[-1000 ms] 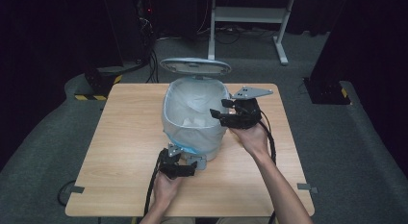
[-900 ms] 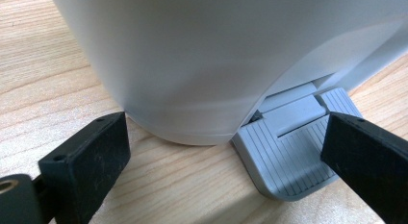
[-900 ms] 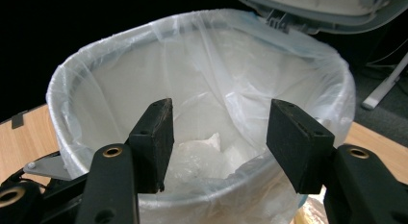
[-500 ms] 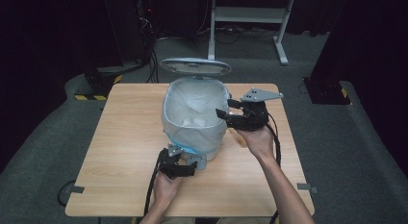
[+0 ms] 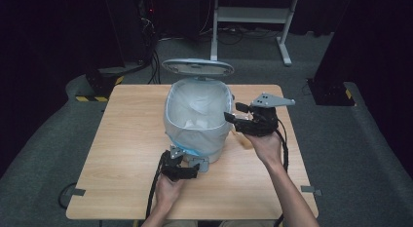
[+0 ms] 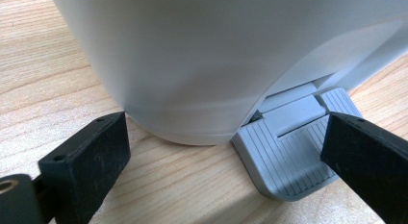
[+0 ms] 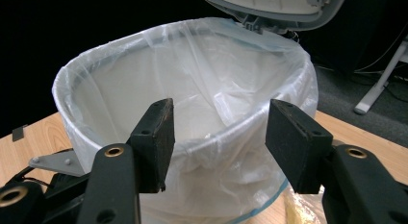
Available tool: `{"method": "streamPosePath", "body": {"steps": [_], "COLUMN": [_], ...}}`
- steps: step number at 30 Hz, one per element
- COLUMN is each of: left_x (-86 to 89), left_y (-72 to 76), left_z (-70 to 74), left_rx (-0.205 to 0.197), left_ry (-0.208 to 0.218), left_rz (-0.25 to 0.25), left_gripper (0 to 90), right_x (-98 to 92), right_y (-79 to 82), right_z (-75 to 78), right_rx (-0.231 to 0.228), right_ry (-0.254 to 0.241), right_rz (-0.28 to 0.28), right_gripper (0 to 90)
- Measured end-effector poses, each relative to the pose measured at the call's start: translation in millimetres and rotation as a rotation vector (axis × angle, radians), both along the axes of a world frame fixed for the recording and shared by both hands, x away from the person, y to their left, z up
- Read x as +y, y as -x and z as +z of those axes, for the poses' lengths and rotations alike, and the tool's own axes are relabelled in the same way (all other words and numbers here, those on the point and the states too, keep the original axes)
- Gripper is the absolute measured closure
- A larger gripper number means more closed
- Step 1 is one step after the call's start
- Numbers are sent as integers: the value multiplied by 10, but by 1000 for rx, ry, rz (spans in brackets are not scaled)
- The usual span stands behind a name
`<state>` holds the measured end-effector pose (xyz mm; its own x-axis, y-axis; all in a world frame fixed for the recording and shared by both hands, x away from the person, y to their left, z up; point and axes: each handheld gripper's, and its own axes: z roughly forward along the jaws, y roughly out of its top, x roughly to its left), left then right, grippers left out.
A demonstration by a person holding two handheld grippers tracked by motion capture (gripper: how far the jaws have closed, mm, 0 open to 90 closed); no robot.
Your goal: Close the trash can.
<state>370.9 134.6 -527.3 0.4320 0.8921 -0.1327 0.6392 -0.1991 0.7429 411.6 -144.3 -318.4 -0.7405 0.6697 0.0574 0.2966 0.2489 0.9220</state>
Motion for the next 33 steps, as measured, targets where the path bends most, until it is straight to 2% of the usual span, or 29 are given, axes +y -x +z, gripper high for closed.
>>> {"method": "streamPosePath", "body": {"steps": [11,33], "left_x": [0,0], "left_y": [0,0], "left_z": [0,0], "left_rx": [0,0], "left_ry": [0,0], "left_rz": [0,0], "left_gripper": [32,32], "right_x": [-148,-412], "right_y": [36,69], "right_z": [-71,-429], "right_rx": [8,61], "right_ry": [-21,-61], "right_rz": [-25,-83], "right_gripper": [445,454]}}
